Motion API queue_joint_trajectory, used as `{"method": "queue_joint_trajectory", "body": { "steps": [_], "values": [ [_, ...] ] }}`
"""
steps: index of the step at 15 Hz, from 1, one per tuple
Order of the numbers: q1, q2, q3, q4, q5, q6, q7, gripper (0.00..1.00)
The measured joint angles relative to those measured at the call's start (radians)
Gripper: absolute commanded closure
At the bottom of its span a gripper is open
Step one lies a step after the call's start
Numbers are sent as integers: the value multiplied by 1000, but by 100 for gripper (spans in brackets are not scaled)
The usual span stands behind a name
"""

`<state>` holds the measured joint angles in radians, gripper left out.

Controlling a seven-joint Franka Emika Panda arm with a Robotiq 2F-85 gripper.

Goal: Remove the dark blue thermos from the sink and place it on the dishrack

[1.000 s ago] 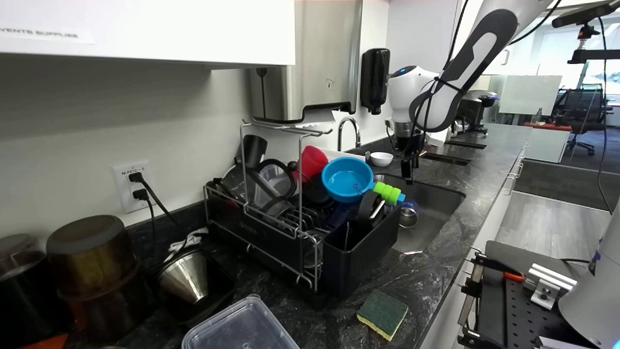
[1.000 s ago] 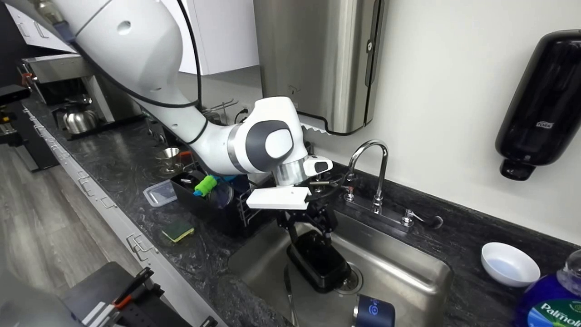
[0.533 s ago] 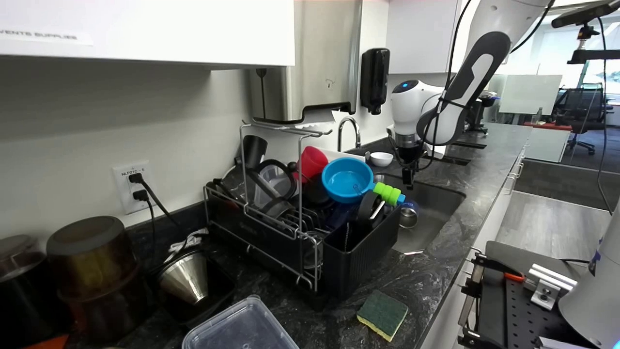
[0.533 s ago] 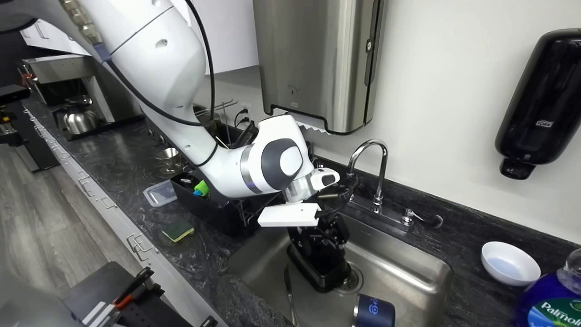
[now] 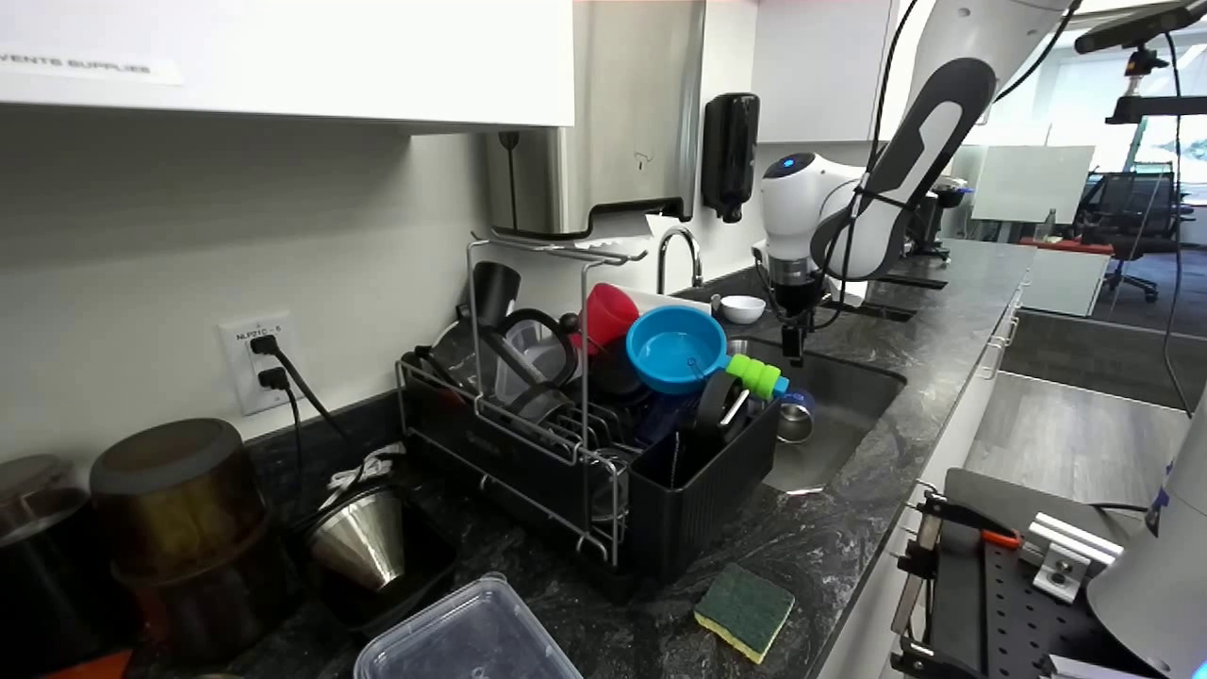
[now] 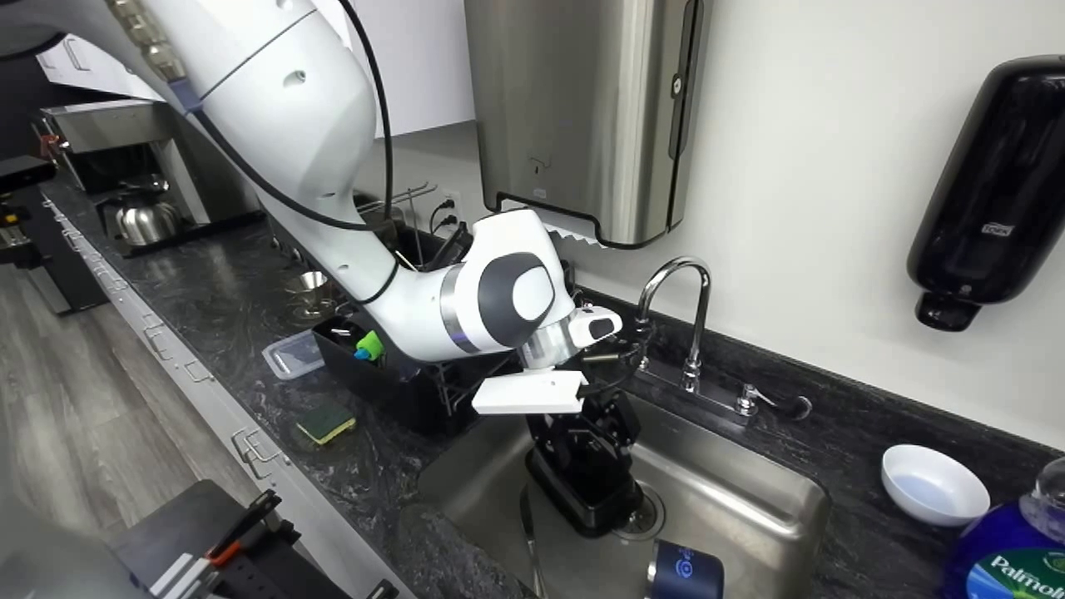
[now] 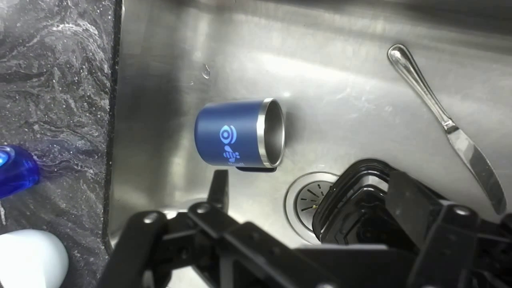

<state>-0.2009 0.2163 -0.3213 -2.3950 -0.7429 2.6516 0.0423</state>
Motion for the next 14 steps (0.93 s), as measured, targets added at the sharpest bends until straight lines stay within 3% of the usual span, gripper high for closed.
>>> {"method": "queue_joint_trajectory", "body": {
  "steps": [14],
  "values": [
    [1, 13, 1, 0, -5, 12, 3, 0]
  ]
}}
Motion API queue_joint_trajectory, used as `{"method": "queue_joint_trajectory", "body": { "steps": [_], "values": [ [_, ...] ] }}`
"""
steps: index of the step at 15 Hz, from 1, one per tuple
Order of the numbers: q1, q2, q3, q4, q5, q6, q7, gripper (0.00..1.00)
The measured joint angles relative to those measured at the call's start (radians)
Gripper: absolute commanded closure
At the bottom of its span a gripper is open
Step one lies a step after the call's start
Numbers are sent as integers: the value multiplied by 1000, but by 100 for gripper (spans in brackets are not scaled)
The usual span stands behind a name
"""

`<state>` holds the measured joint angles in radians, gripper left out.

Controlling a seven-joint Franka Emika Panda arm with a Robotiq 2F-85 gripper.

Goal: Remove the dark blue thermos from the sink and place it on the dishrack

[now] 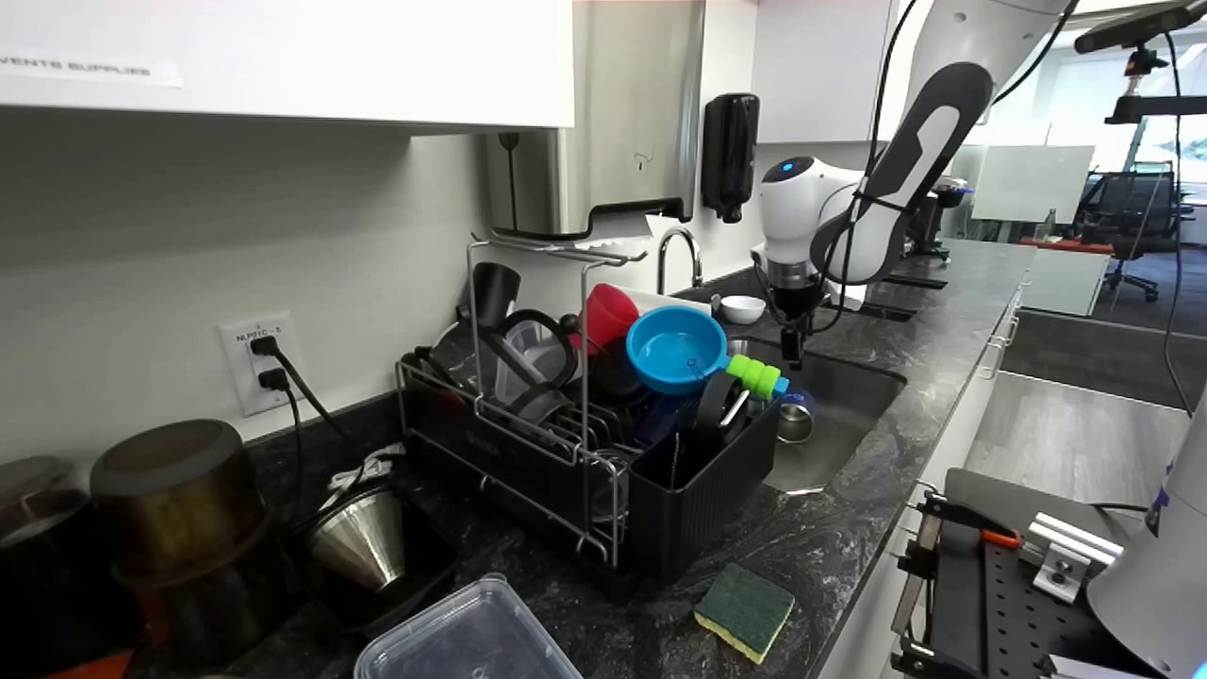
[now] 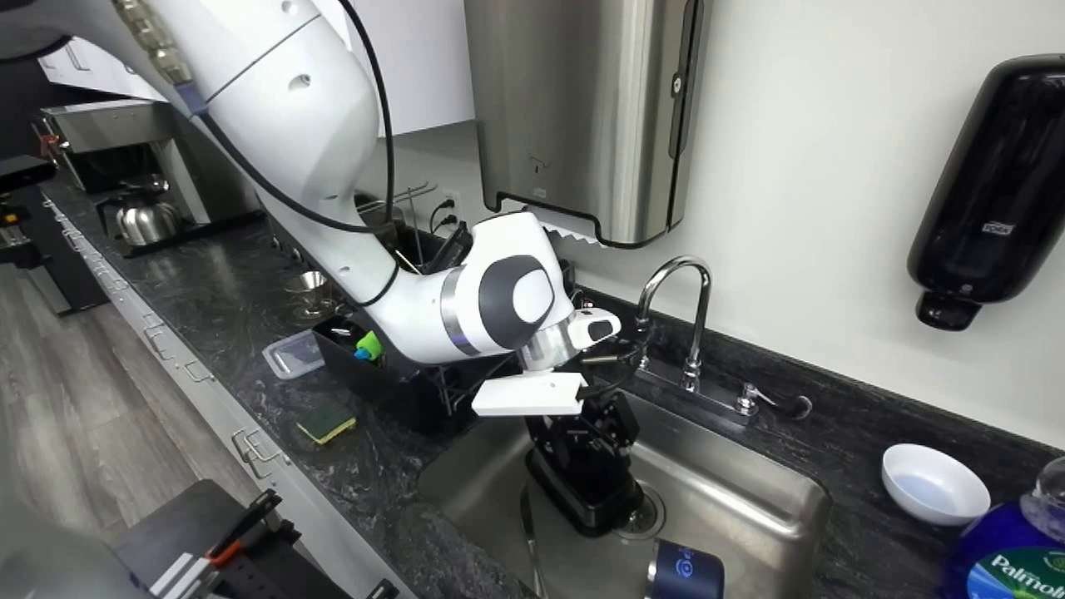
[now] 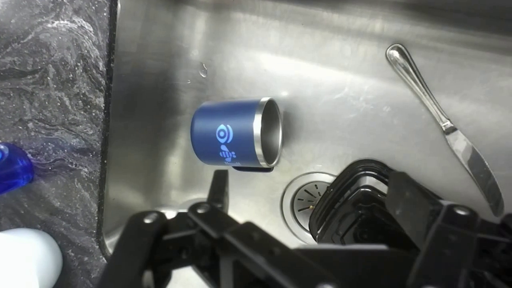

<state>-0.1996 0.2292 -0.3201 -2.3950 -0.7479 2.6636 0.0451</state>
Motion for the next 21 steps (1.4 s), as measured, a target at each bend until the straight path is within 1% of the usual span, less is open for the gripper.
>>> {"method": "queue_joint_trajectory", "body": {
  "steps": [2, 4, 8, 11, 16, 21],
  "values": [
    [0, 21, -1, 0, -23, 25, 11, 0],
    [0, 46, -8, 0, -71, 62, 37, 0],
    [6, 84, -41, 11, -220, 112, 140, 0],
    [12, 105, -63, 23, -336, 125, 236, 0],
    [21, 158, -89, 46, -494, 126, 389, 0],
    [21, 246, -104, 80, -586, 124, 501, 0]
  ]
}}
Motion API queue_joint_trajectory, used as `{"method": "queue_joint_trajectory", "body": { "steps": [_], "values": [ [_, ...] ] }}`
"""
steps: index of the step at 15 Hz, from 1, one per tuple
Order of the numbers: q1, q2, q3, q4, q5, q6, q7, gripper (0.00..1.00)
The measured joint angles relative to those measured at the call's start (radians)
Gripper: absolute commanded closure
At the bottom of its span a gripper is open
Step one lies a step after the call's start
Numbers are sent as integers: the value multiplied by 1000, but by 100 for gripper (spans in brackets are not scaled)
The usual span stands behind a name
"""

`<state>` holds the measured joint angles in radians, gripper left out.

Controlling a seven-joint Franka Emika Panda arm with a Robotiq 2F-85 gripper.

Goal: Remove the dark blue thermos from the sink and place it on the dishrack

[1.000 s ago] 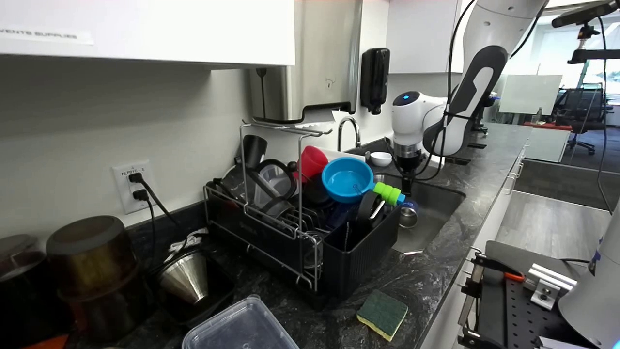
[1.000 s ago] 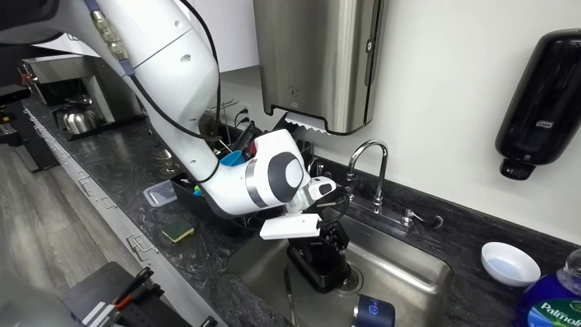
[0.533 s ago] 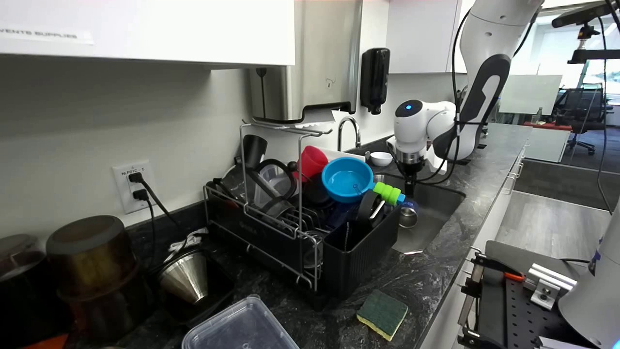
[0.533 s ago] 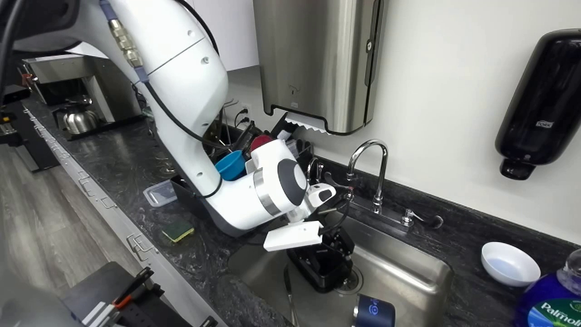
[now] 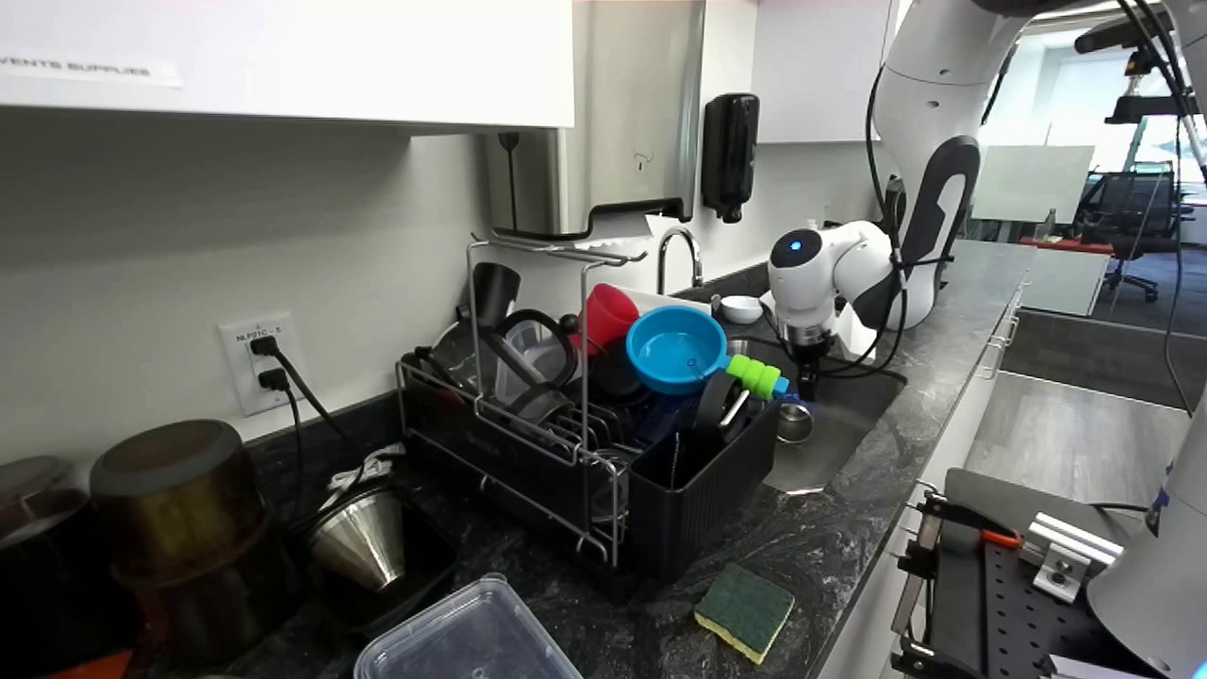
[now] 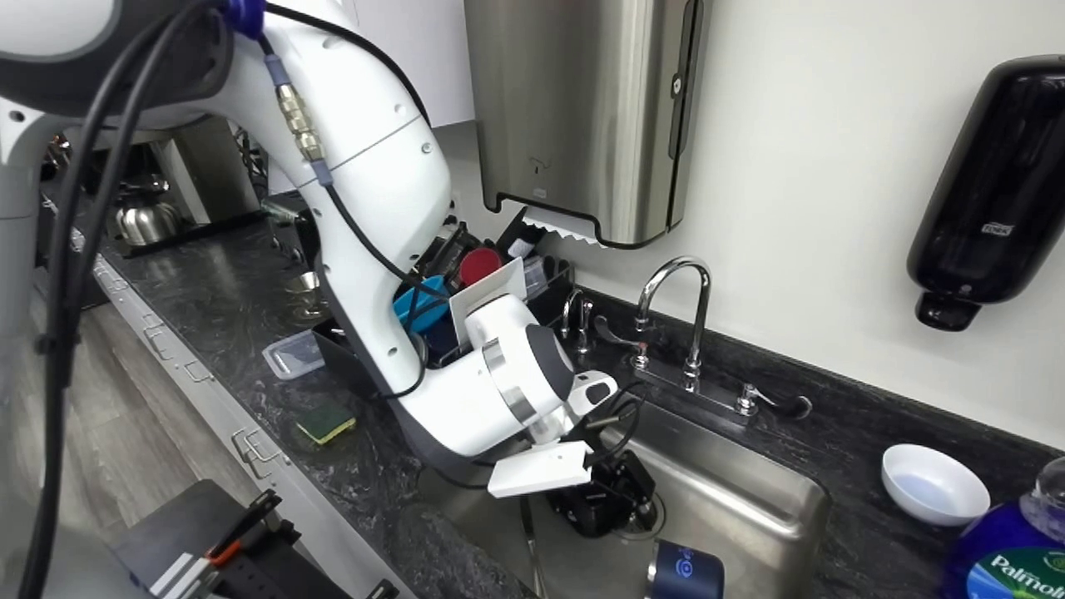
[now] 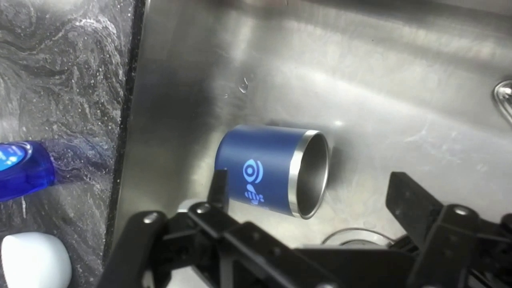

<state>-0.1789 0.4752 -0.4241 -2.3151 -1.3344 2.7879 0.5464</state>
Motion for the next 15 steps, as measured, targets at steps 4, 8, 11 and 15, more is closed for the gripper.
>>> {"method": "queue_joint_trajectory", "body": {
  "steps": [4, 8, 11, 15],
  "values": [
    [0, 75, -6, 36, -70, 0, 94, 0],
    [0, 151, -10, 87, -187, 0, 226, 0],
    [2, 199, -10, 122, -292, 0, 336, 0],
    [3, 243, -10, 162, -425, -2, 484, 0]
  ]
}}
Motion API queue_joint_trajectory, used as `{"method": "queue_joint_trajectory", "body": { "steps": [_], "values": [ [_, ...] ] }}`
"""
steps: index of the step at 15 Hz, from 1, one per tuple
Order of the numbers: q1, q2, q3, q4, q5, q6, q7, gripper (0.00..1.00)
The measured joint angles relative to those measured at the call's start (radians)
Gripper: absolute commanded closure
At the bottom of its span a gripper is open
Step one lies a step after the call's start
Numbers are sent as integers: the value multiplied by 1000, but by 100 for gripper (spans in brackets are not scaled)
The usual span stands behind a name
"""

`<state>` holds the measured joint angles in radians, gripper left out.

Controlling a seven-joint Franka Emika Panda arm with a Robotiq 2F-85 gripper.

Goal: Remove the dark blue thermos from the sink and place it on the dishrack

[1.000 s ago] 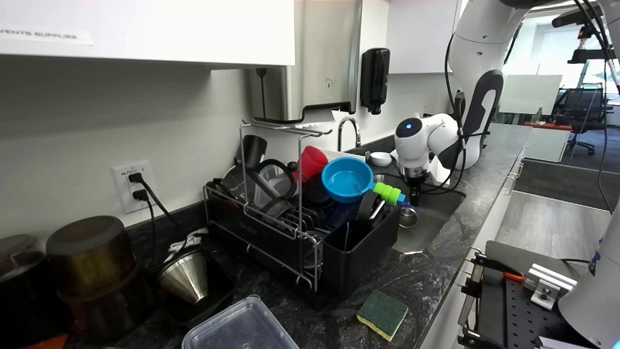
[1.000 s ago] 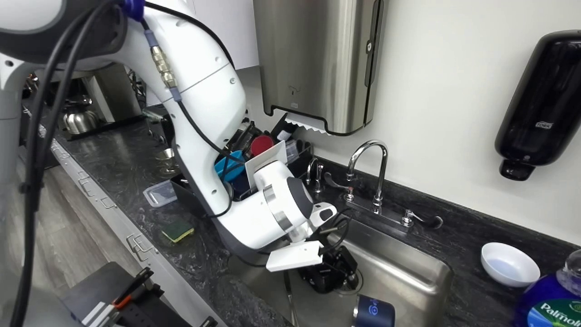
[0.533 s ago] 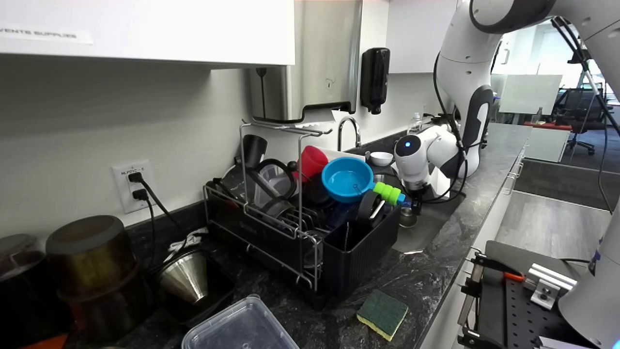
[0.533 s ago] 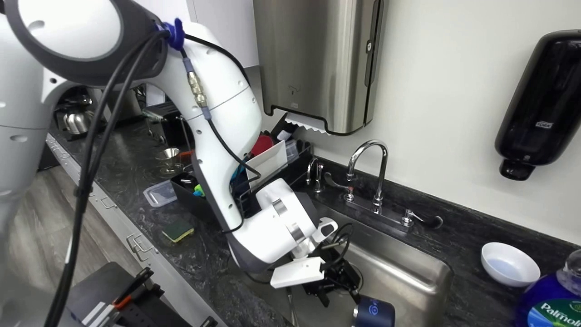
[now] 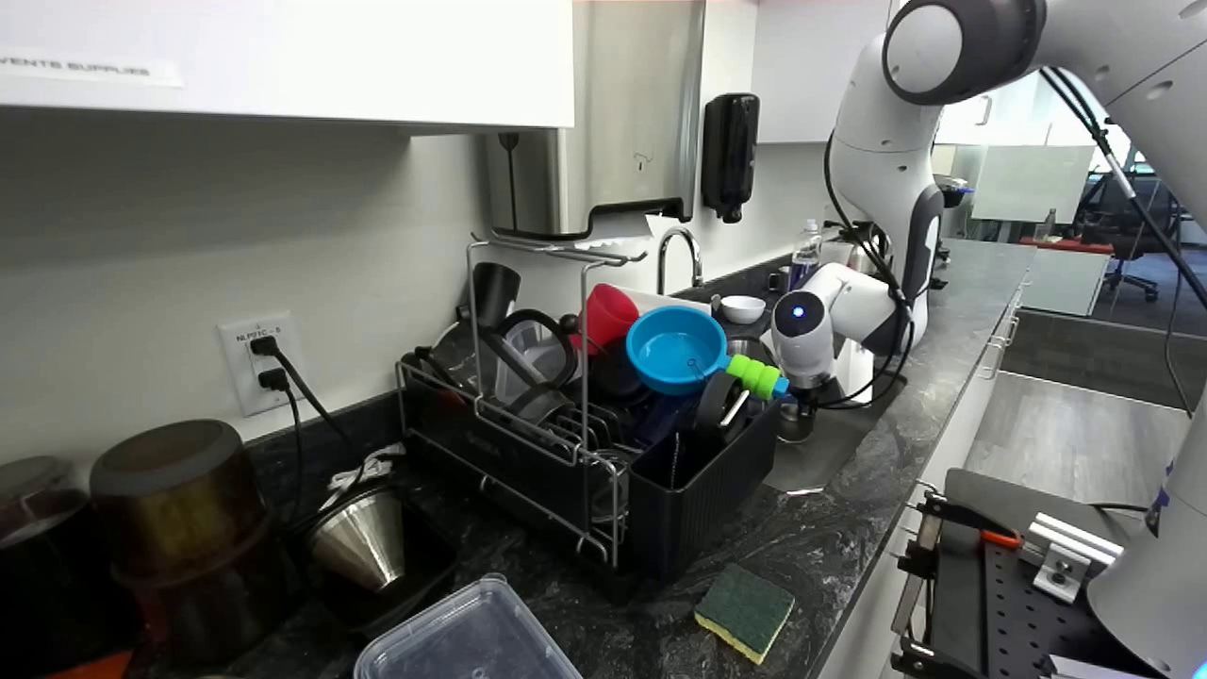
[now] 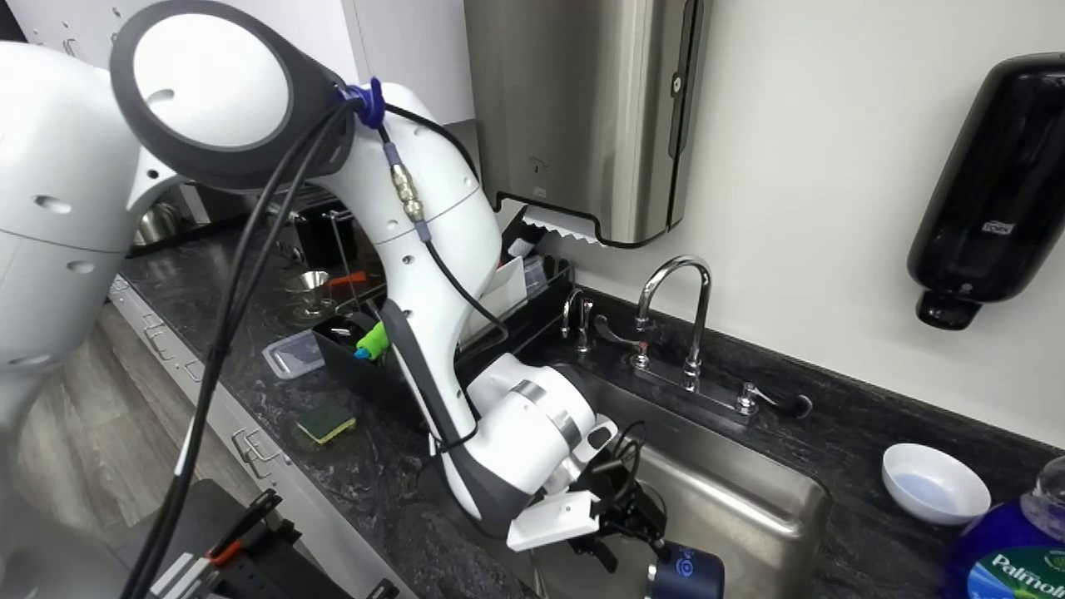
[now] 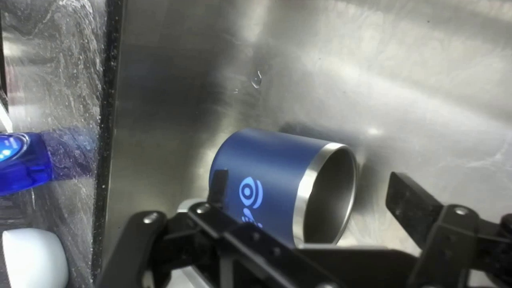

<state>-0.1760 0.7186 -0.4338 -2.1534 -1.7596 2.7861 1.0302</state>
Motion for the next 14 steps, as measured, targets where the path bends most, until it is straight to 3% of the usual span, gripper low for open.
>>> {"method": "queue_joint_trajectory", "body": {
  "steps": [6, 14],
  "values": [
    [0, 33, 5, 33, -158, -11, 183, 0],
    [0, 52, 10, 51, -288, -52, 309, 0]
  ]
}}
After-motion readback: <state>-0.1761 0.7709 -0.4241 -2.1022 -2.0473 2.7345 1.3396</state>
